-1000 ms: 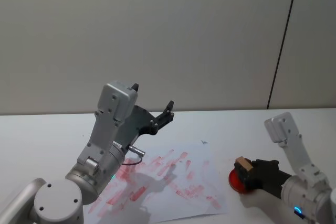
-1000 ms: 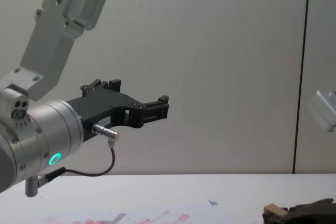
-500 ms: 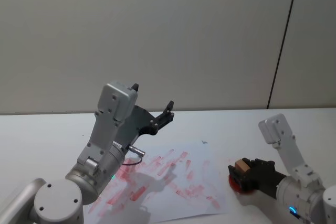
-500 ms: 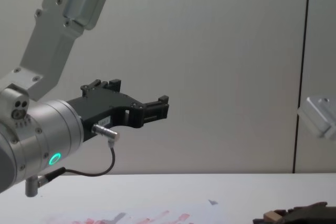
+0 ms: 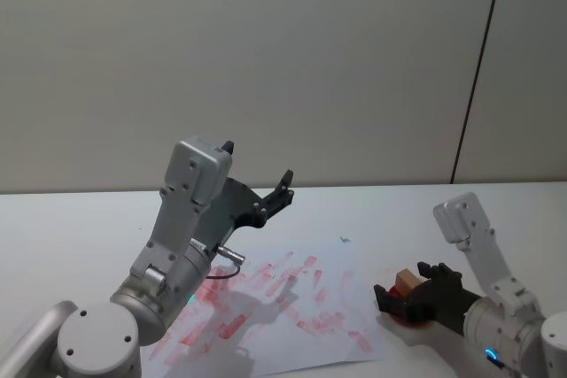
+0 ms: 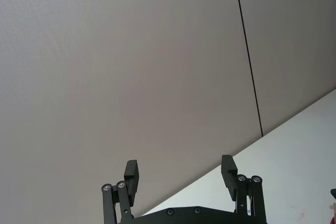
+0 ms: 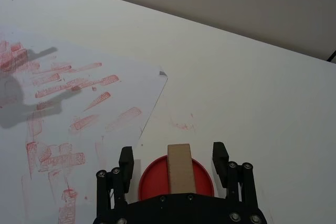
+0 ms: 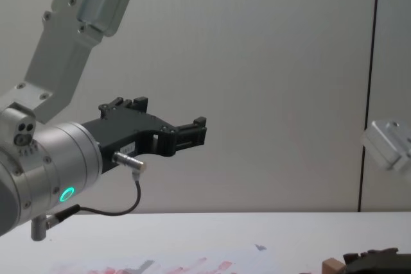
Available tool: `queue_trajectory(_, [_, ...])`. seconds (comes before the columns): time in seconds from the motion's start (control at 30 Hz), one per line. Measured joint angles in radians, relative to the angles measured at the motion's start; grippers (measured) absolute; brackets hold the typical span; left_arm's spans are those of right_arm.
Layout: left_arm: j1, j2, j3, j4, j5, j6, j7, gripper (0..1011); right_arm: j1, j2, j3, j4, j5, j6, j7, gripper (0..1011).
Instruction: Use the one hand to pick up the stamp and affix it onto the A4 paper.
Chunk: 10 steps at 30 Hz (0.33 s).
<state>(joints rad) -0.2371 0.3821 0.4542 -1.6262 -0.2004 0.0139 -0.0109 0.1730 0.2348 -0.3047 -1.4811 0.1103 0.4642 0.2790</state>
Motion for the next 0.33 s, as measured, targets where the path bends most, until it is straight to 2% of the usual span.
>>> queue_trajectory(0.17, [0.0, 0.0, 0.0, 0.0, 0.0, 0.0, 0.0, 1001, 0.001, -0.001, 0.0, 0.002, -0.001, 0.0, 0.0, 998])
queue_trajectory(0.33, [0.0, 0.0, 0.0, 0.0, 0.0, 0.0, 0.0, 1001, 0.001, -0.001, -0.001, 0.003, -0.001, -0.001, 0.0, 1001])
